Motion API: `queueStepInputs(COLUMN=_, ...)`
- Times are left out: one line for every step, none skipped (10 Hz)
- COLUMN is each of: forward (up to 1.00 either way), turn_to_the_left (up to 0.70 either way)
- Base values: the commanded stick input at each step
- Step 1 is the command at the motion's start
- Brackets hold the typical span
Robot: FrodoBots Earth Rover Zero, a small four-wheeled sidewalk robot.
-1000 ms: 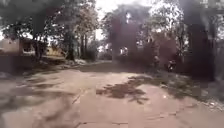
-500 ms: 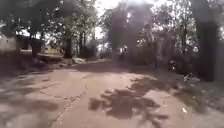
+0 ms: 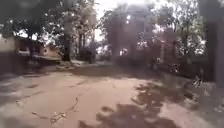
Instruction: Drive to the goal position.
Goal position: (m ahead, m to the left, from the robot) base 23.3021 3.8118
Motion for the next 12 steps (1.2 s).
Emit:
queueStepInputs(forward=1.00, turn_to_the_left=0.00)
queueStepInputs(forward=1.00, turn_to_the_left=0.00)
queueStepInputs(forward=1.00, turn_to_the_left=0.00)
queueStepInputs(forward=1.00, turn_to_the_left=0.00)
queueStepInputs(forward=1.00, turn_to_the_left=0.00)
queueStepInputs(forward=1.00, turn_to_the_left=0.00)
queueStepInputs(forward=1.00, turn_to_the_left=0.00)
queueStepInputs(forward=1.00, turn_to_the_left=0.00)
queueStepInputs(forward=1.00, turn_to_the_left=0.00)
queueStepInputs(forward=1.00, turn_to_the_left=0.00)
queueStepInputs(forward=1.00, turn_to_the_left=0.00)
queueStepInputs(forward=1.00, turn_to_the_left=0.00)
